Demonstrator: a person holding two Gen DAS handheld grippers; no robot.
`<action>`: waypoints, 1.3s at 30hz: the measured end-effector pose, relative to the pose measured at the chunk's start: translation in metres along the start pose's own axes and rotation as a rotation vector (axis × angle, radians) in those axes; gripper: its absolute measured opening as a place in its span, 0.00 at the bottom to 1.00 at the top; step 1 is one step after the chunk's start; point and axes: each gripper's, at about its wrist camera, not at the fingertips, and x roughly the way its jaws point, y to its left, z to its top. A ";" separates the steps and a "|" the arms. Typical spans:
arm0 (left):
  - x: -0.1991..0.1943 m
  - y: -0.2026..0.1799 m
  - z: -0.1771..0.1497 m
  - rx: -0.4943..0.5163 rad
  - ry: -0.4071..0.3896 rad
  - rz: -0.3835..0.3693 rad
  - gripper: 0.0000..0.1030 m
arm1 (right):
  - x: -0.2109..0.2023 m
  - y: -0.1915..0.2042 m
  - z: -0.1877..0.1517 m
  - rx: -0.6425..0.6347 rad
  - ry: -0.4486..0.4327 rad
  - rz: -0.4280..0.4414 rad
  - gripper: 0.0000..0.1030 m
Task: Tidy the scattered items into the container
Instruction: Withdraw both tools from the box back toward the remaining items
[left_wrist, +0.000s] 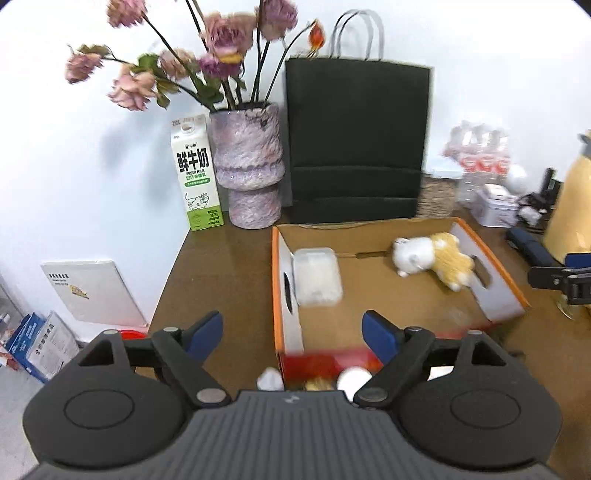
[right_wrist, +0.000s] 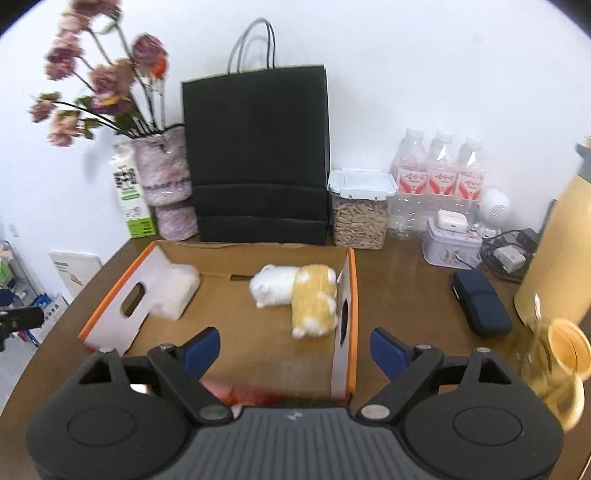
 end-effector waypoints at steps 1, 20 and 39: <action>-0.012 -0.001 -0.011 0.003 -0.017 -0.018 0.85 | -0.010 -0.001 -0.012 0.006 -0.015 0.010 0.89; -0.116 -0.042 -0.219 -0.058 -0.150 -0.085 0.99 | -0.154 0.029 -0.255 -0.016 -0.174 -0.027 0.95; -0.131 -0.079 -0.232 0.101 -0.236 -0.033 1.00 | -0.166 0.053 -0.276 -0.116 -0.126 0.018 0.95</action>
